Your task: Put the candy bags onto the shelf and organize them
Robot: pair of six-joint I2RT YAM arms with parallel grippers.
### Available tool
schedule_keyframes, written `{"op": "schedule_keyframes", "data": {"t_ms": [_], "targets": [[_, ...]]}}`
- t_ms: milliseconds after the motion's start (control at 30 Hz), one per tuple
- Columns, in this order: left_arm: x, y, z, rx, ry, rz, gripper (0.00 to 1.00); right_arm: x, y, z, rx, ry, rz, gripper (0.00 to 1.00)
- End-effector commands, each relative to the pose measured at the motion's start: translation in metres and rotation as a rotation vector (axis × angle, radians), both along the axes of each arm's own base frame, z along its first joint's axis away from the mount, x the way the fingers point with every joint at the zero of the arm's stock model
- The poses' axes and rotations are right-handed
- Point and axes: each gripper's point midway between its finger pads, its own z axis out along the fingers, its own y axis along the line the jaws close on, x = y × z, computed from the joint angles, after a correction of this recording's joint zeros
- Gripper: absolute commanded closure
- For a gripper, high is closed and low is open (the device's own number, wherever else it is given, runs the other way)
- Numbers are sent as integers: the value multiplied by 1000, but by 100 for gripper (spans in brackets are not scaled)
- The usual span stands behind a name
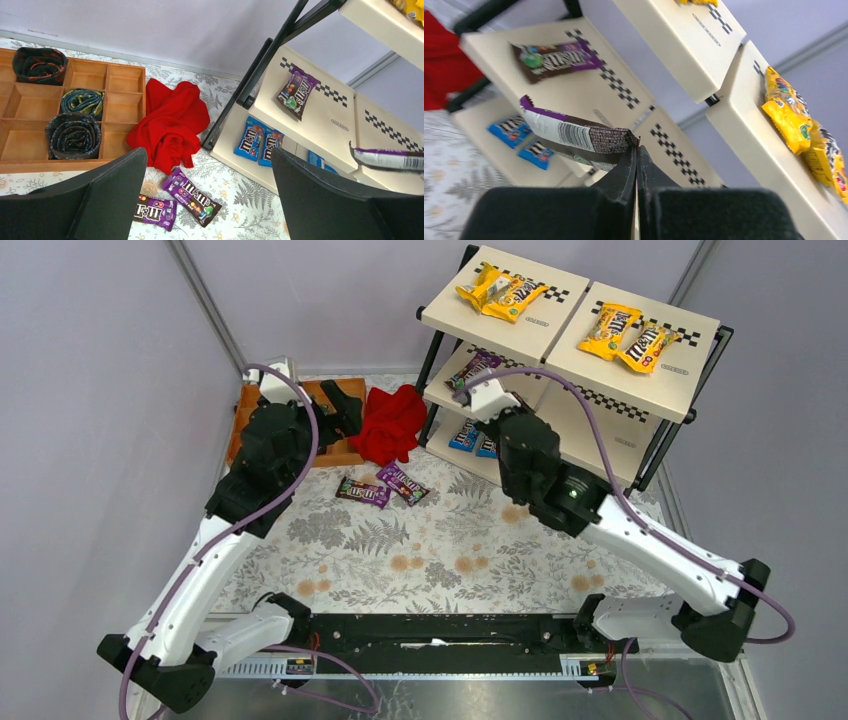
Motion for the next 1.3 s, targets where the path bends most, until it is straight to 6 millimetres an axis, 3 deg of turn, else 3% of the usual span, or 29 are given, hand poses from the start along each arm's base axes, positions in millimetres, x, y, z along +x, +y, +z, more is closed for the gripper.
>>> {"op": "schedule_keyframes", "data": {"t_ms": [0, 400, 800, 1100, 1267], "targets": [[-1, 1, 6, -19, -56, -7, 1, 21, -28, 14, -121, -8, -166, 100], [-15, 9, 2, 25, -77, 25, 1, 63, -43, -2, -407, 1, -343, 100], [-19, 13, 3, 62, -91, 47, 1, 87, -18, -63, -612, 140, -315, 100], [-21, 12, 3, 67, -94, 42, 1, 93, 11, -104, -626, 351, -131, 100], [-22, 12, 4, 67, -97, 42, 1, 106, 23, -108, -617, 380, -124, 100]]}}
